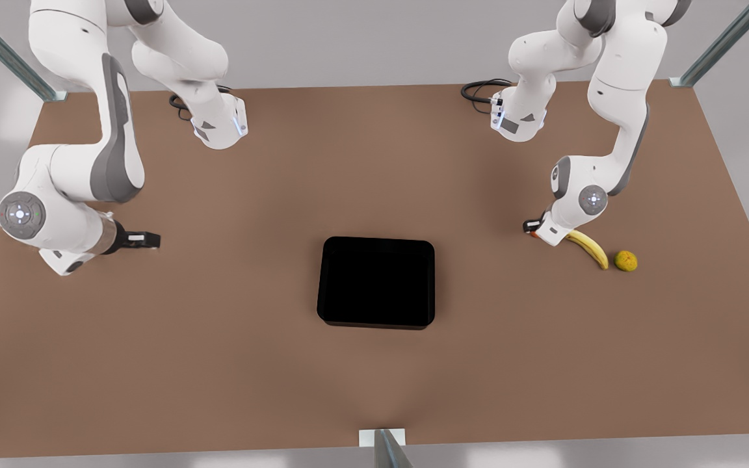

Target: Place the storage box in the middle with the right arm, and place the apple in the storage box with the left arm

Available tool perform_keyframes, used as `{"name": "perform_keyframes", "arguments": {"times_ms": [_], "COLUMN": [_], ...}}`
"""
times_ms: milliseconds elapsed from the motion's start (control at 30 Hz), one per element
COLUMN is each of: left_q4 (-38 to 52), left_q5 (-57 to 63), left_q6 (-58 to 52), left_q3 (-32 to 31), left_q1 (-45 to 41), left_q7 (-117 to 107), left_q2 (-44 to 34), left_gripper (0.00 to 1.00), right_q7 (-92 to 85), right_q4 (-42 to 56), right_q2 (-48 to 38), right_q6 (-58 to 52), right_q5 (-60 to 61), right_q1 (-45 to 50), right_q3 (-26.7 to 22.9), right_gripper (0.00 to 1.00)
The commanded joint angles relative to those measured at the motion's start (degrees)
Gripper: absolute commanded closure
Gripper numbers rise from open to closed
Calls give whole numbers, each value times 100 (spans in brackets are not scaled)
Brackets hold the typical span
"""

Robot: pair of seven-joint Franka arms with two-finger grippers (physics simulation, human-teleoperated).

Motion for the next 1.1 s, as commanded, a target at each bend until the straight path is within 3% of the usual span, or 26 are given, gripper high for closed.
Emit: {"name": "perform_keyframes", "arguments": {"times_ms": [0,100,533,733,800,900,1067], "left_q4": [0,0,342,2425,3049,4359,5432], "left_q5": [2,2,-7,-77,-640,-701,-658], "left_q6": [0,0,-316,-1810,-1890,-1898,-1819], "left_q3": [1,1,-43,-491,-632,-1018,-1203], "left_q1": [-4,-4,-127,-1050,-1489,-2069,-2799], "left_q7": [0,0,-597,-2724,-3664,-5422,-6715], "left_q2": [0,0,-378,-61,26,879,1775], "left_gripper": [31,35,35,35,35,35,35], "right_q7": [2,-200,-244,-165,-148,-156,-112], "right_q4": [21,759,1304,1366,1374,1366,1330], "right_q2": [-23,56,364,311,285,214,179], "right_q6": [-52,-589,-703,-677,-712,-817,-870], "right_q5": [5,383,638,594,629,576,629], "right_q1": [108,56,38,153,170,56,126], "right_q3": [-122,-254,-201,-70,44,71,106], "right_gripper": [0,0,0,0,0,0,0]}}
